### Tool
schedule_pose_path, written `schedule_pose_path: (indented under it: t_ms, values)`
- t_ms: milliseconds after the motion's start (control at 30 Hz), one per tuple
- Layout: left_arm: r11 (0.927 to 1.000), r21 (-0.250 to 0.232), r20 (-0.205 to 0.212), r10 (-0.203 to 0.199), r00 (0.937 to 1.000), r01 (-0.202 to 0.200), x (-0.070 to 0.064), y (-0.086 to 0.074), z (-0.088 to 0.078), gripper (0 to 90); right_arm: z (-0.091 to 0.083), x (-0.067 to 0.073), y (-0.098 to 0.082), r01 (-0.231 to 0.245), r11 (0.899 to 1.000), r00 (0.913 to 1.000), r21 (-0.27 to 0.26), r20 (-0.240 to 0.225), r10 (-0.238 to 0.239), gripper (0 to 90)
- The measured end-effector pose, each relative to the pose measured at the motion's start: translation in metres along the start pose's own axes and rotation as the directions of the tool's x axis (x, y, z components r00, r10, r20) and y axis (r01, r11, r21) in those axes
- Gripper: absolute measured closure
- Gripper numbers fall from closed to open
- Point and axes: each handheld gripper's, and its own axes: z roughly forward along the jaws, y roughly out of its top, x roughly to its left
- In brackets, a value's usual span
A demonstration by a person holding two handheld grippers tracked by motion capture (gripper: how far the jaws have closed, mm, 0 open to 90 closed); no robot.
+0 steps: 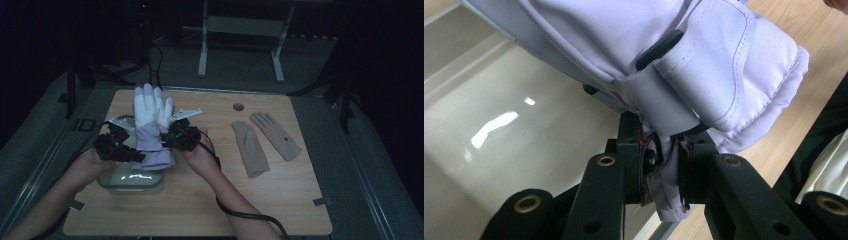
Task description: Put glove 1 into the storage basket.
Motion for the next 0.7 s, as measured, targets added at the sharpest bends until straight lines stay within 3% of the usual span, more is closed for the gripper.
schedule_pose_path:
  t_ms: [167,333,533,700]
  values:
    - [0.9994,0.024,-0.018,-0.023,0.9996,0.023,0.013,-0.018,-0.007,76.3,0.023,0.015,0.005,0.000,1.000,0.9994,0.016,-0.034,0.001,79.9]
    - [0.9987,0.046,-0.036,-0.019,0.9992,0.021,0.022,-0.035,-0.004,76.2,0.043,0.026,0.002,-0.006,0.999,0.9989,0.037,-0.047,0.008,79.9]
    - [0.9960,0.077,-0.006,-0.045,0.9990,0.045,0.030,-0.047,0.018,76.0,0.060,0.027,-0.013,-0.023,0.996,0.9983,0.091,-0.051,0.028,79.9]
    - [0.9945,0.105,-0.016,0.000,0.9999,0.002,0.028,-0.051,0.036,75.3,0.068,0.020,-0.025,-0.042,0.991,0.9973,0.128,-0.055,0.050,79.8]
